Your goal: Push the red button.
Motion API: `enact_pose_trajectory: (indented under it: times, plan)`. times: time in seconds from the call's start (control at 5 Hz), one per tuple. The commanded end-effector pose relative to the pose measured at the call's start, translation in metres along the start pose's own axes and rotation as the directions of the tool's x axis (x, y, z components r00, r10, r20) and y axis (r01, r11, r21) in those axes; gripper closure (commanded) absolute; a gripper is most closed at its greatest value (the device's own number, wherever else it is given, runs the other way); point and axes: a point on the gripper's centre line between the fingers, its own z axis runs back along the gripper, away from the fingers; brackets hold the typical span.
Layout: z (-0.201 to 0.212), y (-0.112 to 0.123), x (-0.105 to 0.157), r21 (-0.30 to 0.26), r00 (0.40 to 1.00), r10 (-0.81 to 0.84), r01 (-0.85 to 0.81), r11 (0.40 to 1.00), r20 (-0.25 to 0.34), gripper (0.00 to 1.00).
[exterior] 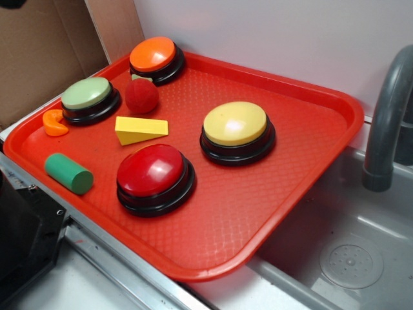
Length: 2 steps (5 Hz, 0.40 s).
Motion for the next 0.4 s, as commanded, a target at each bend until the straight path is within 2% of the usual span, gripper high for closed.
enact_pose_trajectory:
  times: [0.0, 0.2]
  plan:
    - [0.0, 0.0, 0.0, 0.0, 1.0, 0.0, 0.0, 1.0, 0.0, 0.0]
    - [-0.039, -0.026, 0.013, 0.01, 0.966, -0.249, 0.249, 0.968, 0.07, 0.0]
